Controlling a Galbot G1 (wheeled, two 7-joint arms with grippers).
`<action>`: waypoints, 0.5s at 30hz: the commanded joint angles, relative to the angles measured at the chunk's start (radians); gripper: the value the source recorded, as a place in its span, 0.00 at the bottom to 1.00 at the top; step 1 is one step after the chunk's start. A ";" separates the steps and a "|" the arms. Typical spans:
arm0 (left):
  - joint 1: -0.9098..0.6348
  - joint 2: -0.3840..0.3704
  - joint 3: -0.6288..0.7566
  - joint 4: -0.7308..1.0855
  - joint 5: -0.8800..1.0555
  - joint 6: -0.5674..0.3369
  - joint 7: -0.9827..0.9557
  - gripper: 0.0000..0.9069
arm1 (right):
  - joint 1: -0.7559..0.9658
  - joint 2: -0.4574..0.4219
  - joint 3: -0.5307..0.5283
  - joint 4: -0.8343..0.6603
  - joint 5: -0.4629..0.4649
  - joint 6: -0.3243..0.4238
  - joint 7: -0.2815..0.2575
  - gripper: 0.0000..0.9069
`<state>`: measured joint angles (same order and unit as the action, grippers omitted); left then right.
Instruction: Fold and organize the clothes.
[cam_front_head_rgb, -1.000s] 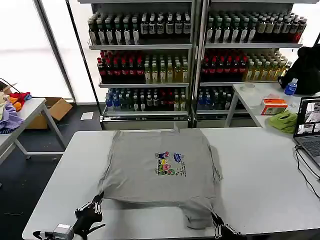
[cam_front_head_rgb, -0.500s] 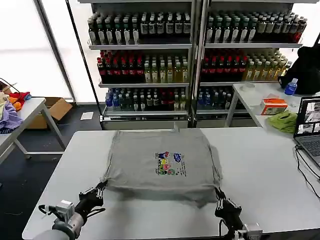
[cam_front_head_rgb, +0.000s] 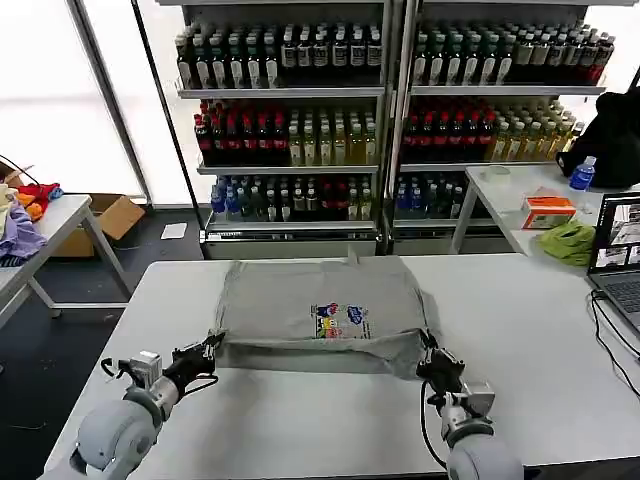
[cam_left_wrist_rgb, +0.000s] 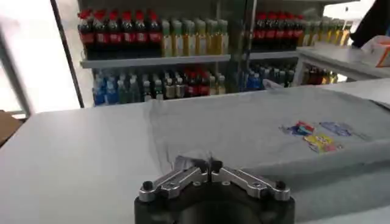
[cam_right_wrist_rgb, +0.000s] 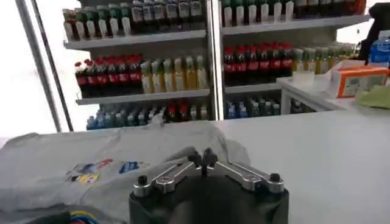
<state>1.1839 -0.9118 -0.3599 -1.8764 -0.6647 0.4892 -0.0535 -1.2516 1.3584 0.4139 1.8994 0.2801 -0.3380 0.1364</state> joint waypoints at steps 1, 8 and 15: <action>-0.257 0.028 0.183 0.219 -0.036 -0.006 0.000 0.01 | 0.188 0.012 -0.051 -0.190 -0.018 -0.029 0.014 0.00; -0.269 -0.004 0.166 0.265 -0.031 -0.004 -0.017 1.00 | 0.241 0.028 -0.071 -0.232 -0.017 -0.061 0.013 1.00; -0.206 0.004 0.047 0.201 -0.034 0.020 -0.054 1.00 | 0.216 0.006 -0.049 -0.194 -0.008 -0.062 0.014 1.00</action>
<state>0.9925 -0.9092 -0.2449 -1.6936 -0.6891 0.4898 -0.0706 -1.0852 1.3688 0.3677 1.7406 0.2711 -0.3843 0.1456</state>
